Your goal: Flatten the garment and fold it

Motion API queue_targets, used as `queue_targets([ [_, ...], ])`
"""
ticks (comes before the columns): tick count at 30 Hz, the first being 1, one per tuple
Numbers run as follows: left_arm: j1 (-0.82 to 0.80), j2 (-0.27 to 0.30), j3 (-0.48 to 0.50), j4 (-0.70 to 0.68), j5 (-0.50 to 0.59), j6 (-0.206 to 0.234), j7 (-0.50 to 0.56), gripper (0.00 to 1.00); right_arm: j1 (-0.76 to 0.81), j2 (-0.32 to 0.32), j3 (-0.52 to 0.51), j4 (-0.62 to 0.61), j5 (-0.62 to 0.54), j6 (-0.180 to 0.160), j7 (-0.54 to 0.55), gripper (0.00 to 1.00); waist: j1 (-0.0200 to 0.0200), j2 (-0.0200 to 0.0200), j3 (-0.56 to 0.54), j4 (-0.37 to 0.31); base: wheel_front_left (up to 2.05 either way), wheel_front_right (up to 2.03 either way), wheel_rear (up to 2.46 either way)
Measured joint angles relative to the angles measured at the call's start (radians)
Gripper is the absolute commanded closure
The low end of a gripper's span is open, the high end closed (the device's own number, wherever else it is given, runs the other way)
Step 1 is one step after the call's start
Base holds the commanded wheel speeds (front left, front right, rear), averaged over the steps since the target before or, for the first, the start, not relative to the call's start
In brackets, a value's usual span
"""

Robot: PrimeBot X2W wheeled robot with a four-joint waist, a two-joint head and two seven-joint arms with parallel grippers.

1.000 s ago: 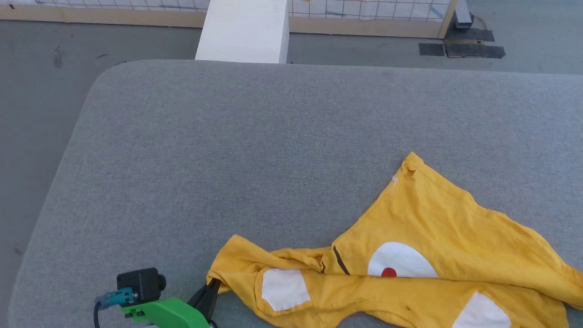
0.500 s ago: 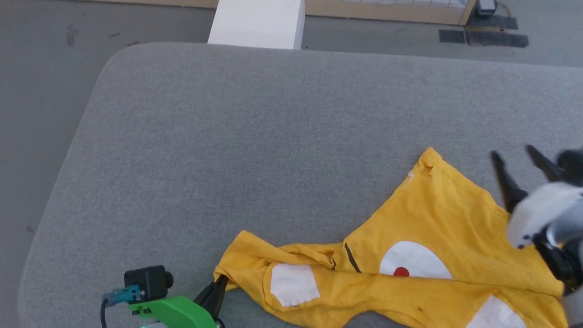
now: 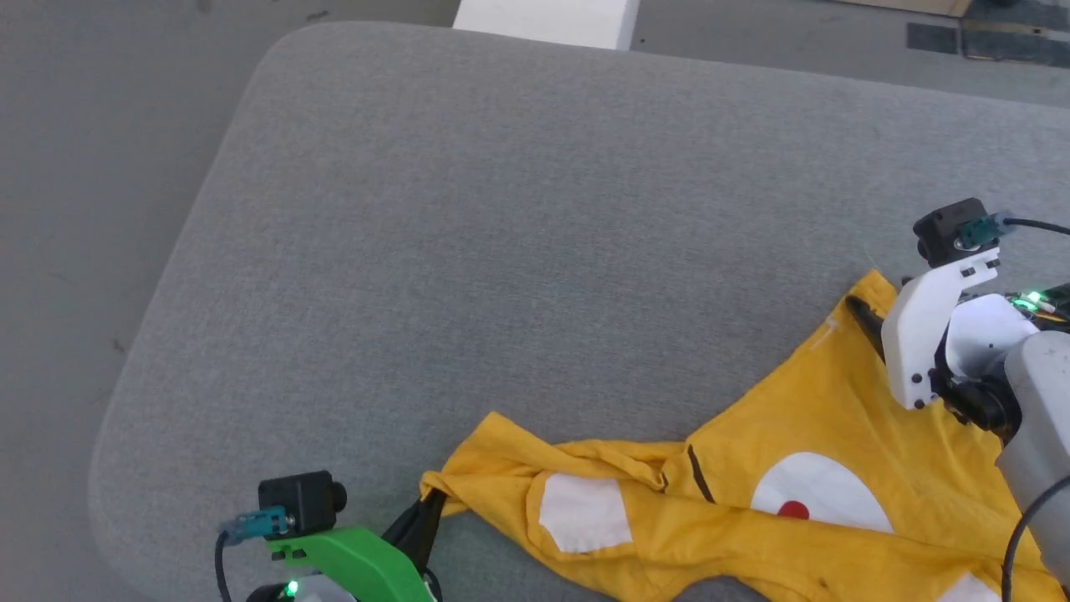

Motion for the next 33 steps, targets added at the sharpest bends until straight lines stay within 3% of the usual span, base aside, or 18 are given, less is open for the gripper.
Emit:
queue_targets([
  [4,-0.007,-0.005,-0.004,0.01,0.0,-0.007,-0.009,1.0,-0.033,-0.002,0.009,0.046,0.008,0.0,0.086,0.0,0.0,0.0,0.011,0.024,0.0,0.0,0.0],
  [5,-0.008,-0.005,-0.004,0.011,0.0,-0.007,-0.009,1.0,-0.04,-0.003,0.009,0.049,0.008,0.0,0.1,0.15,0.0,0.0,0.013,0.028,0.0,0.0,0.0],
  [6,-0.008,-0.005,-0.004,0.014,0.0,-0.007,-0.009,1.0,-0.046,-0.003,0.008,0.053,0.009,0.0,0.117,0.6,0.0,0.0,0.014,0.032,0.0,0.0,0.0],
  [8,-0.008,-0.005,-0.003,0.019,-0.001,-0.009,-0.01,1.0,-0.05,-0.003,0.008,0.053,0.01,0.0,0.135,1.0,0.0,0.0,0.014,0.035,0.0,0.0,0.0],
  [12,-0.008,-0.005,-0.002,0.027,-0.002,-0.01,-0.017,1.0,-0.031,0.007,-0.021,0.04,0.01,0.0,0.095,1.0,0.0,0.0,0.003,0.029,0.0,0.0,0.0],
  [18,-0.005,-0.001,0.005,0.023,-0.005,-0.005,-0.019,1.0,0.098,0.036,-0.09,-0.026,0.005,0.0,-0.115,1.0,0.0,0.0,-0.03,0.006,0.0,0.0,0.0],
  [24,0.016,0.011,0.021,0.004,-0.006,0.005,-0.023,1.0,0.285,0.117,-0.242,-0.154,0.003,0.0,-0.32,1.0,0.0,0.0,-0.075,-0.036,0.0,0.0,0.0],
  [33,0.008,0.034,0.065,-0.029,0.007,0.009,-0.088,1.0,0.565,0.243,-0.453,-0.397,-0.019,0.0,-0.371,1.0,0.0,0.0,-0.123,-0.124,0.0,0.0,0.0],
])
